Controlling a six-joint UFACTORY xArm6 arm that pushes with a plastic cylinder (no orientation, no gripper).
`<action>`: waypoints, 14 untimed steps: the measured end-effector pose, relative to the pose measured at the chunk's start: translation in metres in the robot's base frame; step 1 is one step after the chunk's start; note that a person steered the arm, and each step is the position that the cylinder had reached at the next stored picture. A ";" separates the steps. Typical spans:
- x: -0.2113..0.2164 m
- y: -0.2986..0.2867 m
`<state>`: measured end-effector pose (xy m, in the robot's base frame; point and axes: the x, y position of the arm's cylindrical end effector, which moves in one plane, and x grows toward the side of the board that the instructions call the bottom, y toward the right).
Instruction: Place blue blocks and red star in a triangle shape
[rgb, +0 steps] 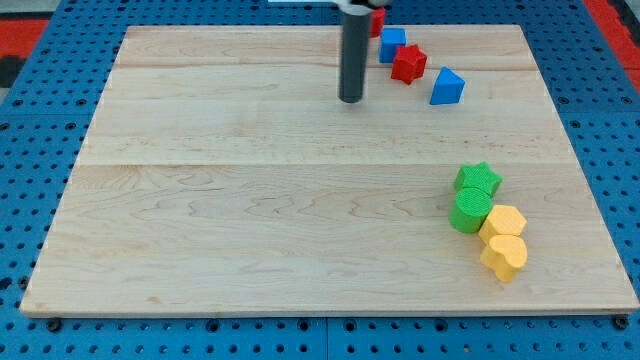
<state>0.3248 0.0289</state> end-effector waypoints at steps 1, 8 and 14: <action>-0.021 0.062; -0.088 0.030; -0.072 0.002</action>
